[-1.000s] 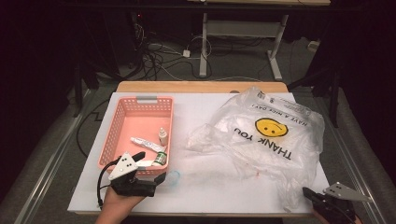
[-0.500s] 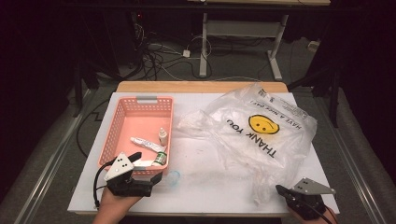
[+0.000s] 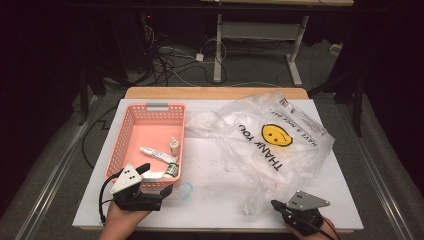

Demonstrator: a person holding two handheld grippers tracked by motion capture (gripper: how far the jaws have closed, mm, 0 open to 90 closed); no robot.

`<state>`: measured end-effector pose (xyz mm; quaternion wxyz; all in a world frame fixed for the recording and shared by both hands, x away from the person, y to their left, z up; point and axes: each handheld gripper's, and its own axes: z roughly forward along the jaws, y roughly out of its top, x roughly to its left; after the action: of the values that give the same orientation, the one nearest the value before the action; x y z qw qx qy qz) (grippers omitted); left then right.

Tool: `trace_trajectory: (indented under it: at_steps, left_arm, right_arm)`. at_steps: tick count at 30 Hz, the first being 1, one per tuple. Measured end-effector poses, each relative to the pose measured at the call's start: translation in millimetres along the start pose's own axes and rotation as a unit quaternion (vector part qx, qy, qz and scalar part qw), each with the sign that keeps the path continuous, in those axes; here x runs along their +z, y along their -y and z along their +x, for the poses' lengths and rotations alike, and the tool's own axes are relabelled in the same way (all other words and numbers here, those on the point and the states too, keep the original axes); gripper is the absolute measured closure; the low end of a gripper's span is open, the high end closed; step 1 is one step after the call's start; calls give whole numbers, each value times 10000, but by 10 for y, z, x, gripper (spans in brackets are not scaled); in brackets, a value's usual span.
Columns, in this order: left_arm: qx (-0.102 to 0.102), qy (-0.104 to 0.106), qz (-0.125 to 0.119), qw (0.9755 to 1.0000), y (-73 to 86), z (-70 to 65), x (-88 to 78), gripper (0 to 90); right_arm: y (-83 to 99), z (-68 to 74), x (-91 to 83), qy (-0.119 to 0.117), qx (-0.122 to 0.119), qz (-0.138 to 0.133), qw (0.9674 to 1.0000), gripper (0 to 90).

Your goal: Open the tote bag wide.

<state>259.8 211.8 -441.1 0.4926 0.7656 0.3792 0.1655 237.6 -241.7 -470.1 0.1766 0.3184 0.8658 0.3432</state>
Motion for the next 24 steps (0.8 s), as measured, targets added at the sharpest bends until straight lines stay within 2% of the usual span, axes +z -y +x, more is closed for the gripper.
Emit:
trace_trajectory:
  at_steps: [4,7,13,18,24]
  left_arm:
    - [-5,13,15,10000,2,-1,4,0]
    - [-5,16,11,10000,3,0,1,0]
    - [-19,12,10,10000,5,2,-2,0]
    - [-24,8,7,10000,4,3,-6,0]
    - [-20,14,5,10000,3,4,-5,0]
  right_arm:
    - [-68,132,69,-122,-204,8,9997,900]
    - [-84,156,68,-122,-262,-23,9996,900]
    - [-26,126,-19,-91,-148,-85,9998,900]
    - [13,146,-81,-76,-164,-116,9998,900]
    - [25,91,-132,1,-49,-254,9997,900]
